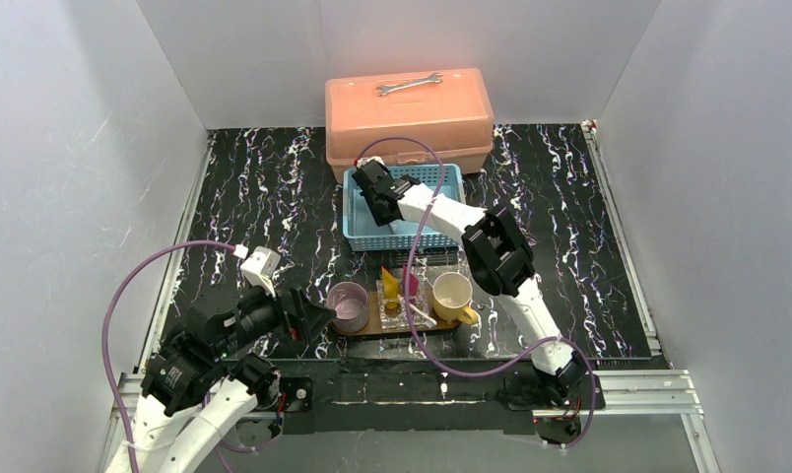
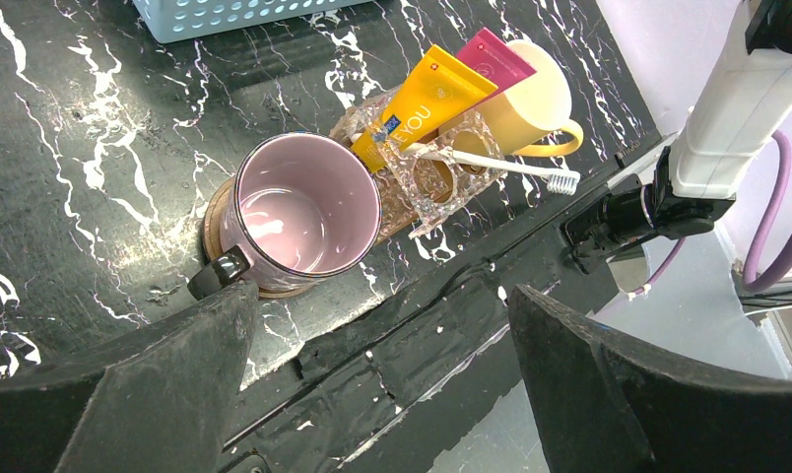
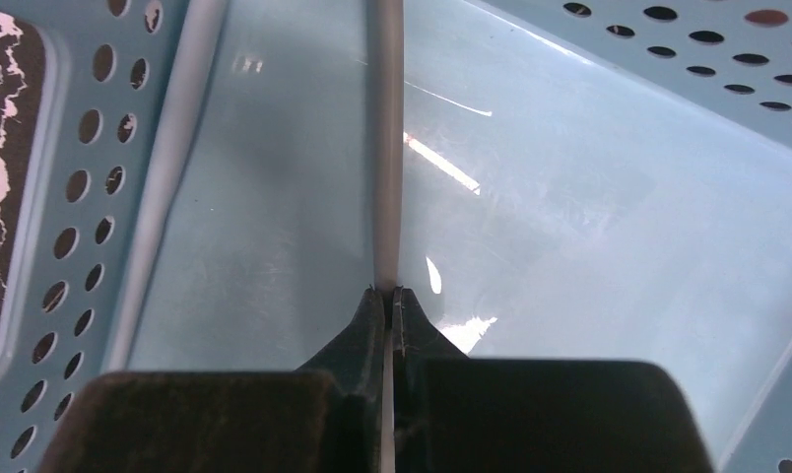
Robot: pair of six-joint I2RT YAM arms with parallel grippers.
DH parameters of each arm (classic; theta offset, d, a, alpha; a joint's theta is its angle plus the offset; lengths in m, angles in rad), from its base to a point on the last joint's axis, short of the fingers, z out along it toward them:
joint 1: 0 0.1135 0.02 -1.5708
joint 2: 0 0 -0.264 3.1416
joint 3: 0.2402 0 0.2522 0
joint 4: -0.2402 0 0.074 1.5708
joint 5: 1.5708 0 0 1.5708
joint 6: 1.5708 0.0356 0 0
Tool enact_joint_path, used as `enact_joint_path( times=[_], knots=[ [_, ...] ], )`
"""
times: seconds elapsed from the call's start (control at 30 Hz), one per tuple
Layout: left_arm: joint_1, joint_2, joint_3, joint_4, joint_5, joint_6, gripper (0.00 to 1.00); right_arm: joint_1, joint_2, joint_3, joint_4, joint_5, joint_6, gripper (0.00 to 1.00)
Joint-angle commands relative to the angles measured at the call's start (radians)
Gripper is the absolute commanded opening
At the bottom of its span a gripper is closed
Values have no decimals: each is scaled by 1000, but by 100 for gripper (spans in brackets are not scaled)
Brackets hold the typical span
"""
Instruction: Prepare toiletry sets of a toothbrush and toothpaste on the tray
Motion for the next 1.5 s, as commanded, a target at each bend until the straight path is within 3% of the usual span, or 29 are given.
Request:
enact_joint_path(
  times=[0.0, 0.73, 1.47],
  knots=[
    [2, 13, -7, 6, 11, 8, 98, -7, -73, -26, -23, -6, -19, 1],
    [2, 16, -9, 10, 17, 8, 98, -7, -356, -206, 142, -115, -111, 1],
    [2, 88, 24, 54, 12, -54, 98, 28, -767, -484, 206, -75, -261, 1]
  ],
)
